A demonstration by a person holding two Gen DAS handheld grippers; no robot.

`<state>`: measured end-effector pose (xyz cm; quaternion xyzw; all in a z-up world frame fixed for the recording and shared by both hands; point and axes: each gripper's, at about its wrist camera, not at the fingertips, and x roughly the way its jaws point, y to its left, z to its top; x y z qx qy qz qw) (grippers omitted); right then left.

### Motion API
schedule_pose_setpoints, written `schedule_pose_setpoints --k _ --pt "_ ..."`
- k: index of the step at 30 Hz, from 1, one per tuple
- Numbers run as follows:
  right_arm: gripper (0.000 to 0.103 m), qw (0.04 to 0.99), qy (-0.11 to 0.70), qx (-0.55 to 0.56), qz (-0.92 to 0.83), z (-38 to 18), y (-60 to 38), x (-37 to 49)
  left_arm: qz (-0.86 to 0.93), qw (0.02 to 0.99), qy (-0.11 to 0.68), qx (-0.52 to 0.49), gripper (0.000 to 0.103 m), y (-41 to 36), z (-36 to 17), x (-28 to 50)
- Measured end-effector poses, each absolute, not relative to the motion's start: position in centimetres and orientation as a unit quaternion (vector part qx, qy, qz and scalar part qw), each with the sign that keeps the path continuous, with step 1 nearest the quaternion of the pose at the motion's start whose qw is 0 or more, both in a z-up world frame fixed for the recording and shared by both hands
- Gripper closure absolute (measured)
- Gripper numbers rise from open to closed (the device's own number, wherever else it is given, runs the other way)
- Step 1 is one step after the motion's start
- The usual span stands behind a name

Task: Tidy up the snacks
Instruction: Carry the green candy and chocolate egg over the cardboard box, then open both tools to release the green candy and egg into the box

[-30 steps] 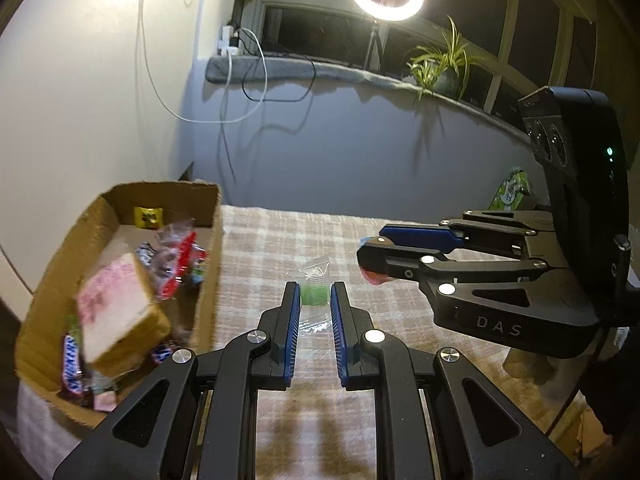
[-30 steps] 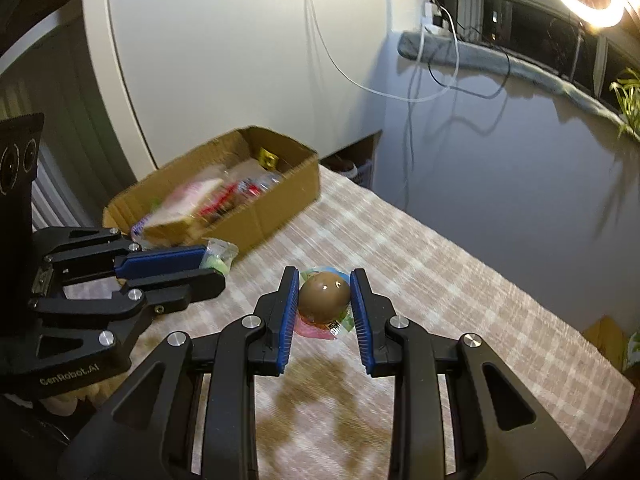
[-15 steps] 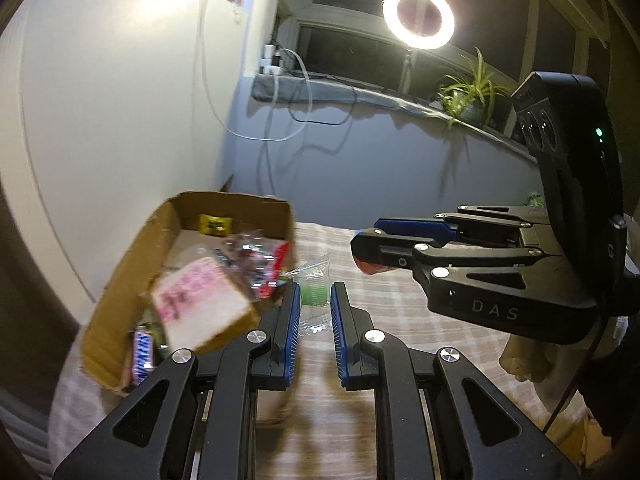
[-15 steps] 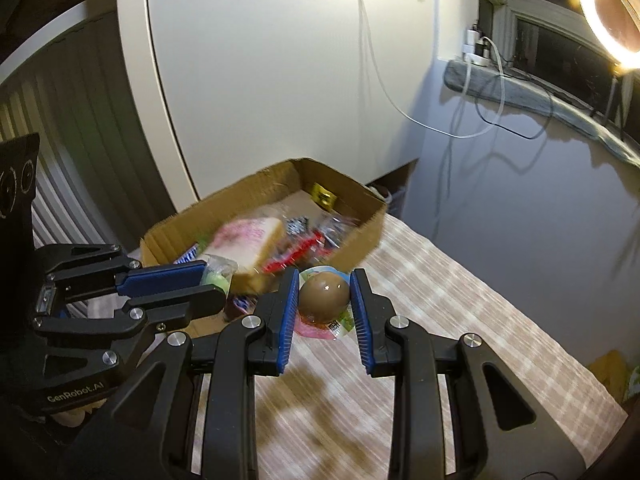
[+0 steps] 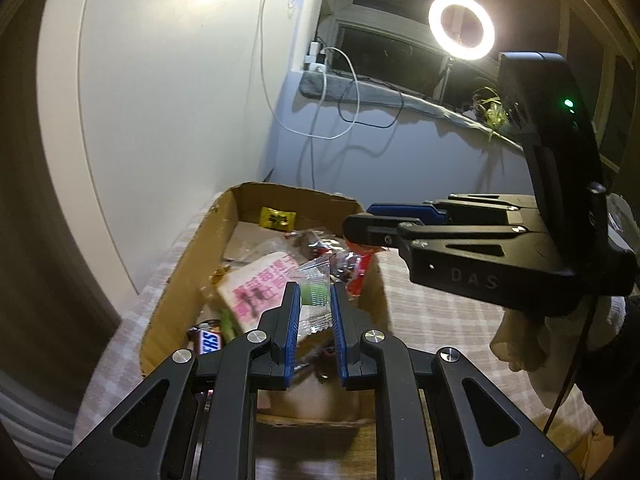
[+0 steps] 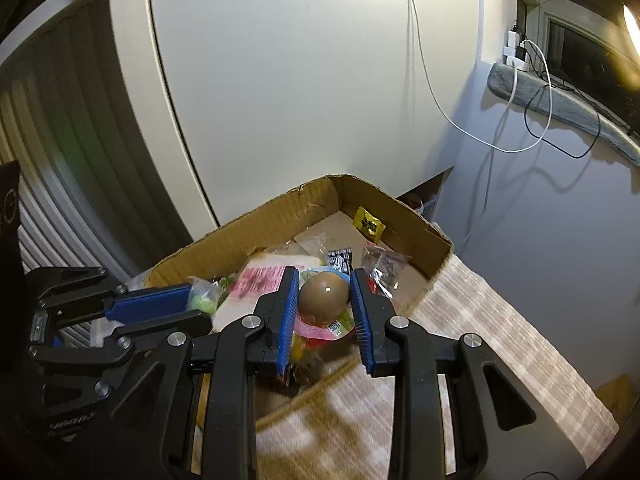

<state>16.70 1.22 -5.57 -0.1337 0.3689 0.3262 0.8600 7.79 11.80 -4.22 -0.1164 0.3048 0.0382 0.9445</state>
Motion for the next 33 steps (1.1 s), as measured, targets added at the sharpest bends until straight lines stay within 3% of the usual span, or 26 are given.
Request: schedule_pose_setpoints --k 25,27,30,33 --pt "0.074 0.85 0.39 -0.132 0.327 -7.6 3.2 20.4 0.064 0.937 0.317 -0.128 0.085 14.2 -5.7 9.0" --pt "0.057 0.85 0.389 -0.133 0.328 -7.6 3.2 20.4 0.065 0.937 0.317 -0.128 0.08 14.2 -5.7 8.9" --pt "0.035 0.856 0.381 -0.134 0.323 -7.4 3.2 20.3 0.068 0.938 0.315 -0.127 0.054 14.1 -5.6 8.9" --pt "0.017 0.863 0.372 -0.133 0.316 -7.1 3.1 20.2 0.07 0.939 0.312 -0.125 0.047 14.0 -5.5 8.8"
